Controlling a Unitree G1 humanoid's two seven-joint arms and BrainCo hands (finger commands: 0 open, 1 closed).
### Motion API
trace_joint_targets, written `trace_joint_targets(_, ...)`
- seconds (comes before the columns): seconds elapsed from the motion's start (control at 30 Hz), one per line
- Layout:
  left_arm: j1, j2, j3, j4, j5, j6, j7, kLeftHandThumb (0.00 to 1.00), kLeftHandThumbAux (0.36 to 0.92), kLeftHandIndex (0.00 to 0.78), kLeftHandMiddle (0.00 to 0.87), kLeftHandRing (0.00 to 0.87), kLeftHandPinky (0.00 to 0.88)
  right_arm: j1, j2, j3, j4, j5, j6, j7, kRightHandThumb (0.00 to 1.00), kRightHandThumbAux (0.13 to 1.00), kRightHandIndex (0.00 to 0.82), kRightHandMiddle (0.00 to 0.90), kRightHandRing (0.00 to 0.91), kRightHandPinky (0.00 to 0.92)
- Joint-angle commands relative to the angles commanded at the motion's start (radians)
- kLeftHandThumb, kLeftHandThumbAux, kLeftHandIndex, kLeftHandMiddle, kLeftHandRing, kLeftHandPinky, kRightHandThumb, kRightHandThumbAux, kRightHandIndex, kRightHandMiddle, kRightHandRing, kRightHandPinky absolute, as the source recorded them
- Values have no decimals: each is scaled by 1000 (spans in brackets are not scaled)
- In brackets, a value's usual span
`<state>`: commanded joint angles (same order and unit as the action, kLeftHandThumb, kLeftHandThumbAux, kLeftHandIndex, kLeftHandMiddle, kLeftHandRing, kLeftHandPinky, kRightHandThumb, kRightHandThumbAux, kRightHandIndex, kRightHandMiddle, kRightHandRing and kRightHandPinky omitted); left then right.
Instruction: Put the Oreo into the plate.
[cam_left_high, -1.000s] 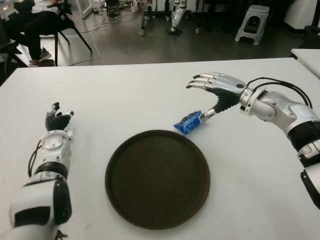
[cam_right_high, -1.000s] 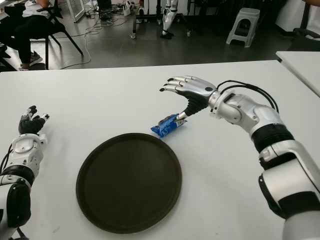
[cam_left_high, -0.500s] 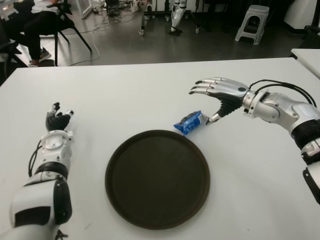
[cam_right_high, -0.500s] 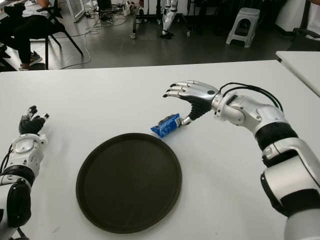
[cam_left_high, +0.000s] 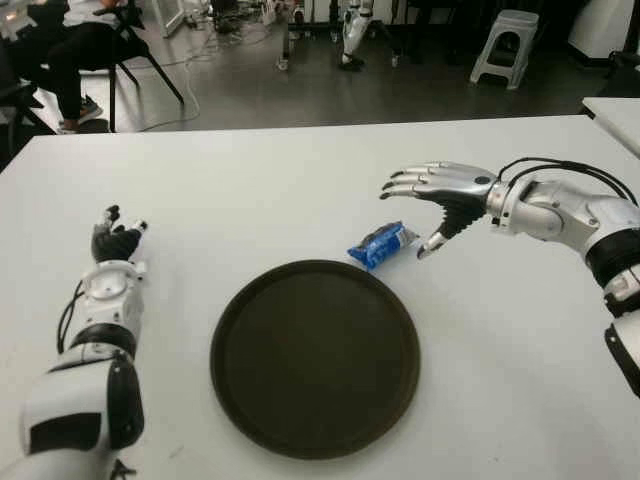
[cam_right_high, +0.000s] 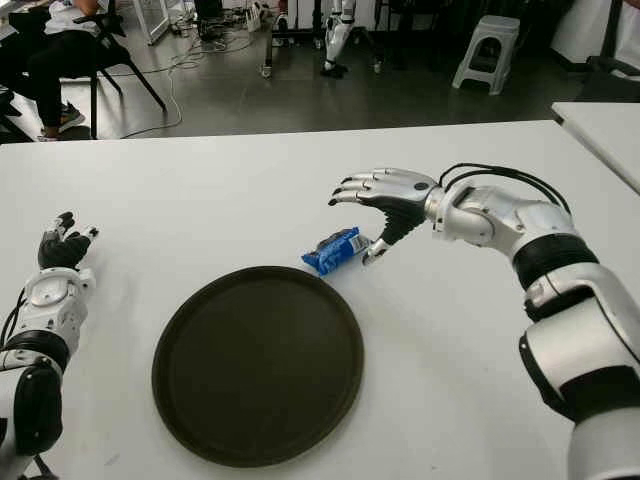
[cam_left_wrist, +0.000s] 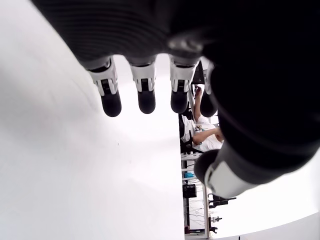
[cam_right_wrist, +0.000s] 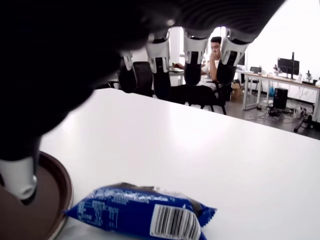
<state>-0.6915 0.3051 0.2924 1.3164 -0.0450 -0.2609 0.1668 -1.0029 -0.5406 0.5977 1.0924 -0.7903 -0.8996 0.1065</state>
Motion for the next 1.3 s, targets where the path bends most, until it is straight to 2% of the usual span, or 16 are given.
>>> trace_joint_targets(0.27, -1, 2, 0, 0, -2, 7, -3, 127, 730, 0, 22, 20, 43, -12, 29, -9, 31, 10, 55, 72, 58, 531, 0, 0, 0, 79)
trace_joint_targets(0.43, -1, 3, 2, 1, -3, 10, -8, 130, 727, 0, 29, 23, 50, -22, 52, -17, 50, 23, 97, 121, 127, 552, 0, 0, 0, 117)
trace_joint_targets(0.57, -1, 4, -1, 1, 0, 10, -8, 120, 741, 0, 31, 30, 57, -28, 64, -21, 61, 38, 122, 155, 123, 552, 0, 0, 0, 136)
trace_joint_targets(0.77, 1, 6, -5, 0, 5, 7, -4, 100, 742, 0, 27, 26, 49, -47, 97, -17, 88, 39, 166, 161, 138, 561, 0, 0, 0, 100)
trace_joint_targets(1.1, 1, 6, -3, 1, 3, 9, -4, 110, 718, 0, 24, 23, 50, -61, 118, -4, 113, 27, 194, 146, 151, 575, 0, 0, 0, 61)
trace_joint_targets(1.3, 0, 6, 1, 2, -1, 12, -9, 135, 706, 0, 21, 16, 42, -63, 136, -8, 130, 36, 216, 145, 140, 589, 0, 0, 0, 75)
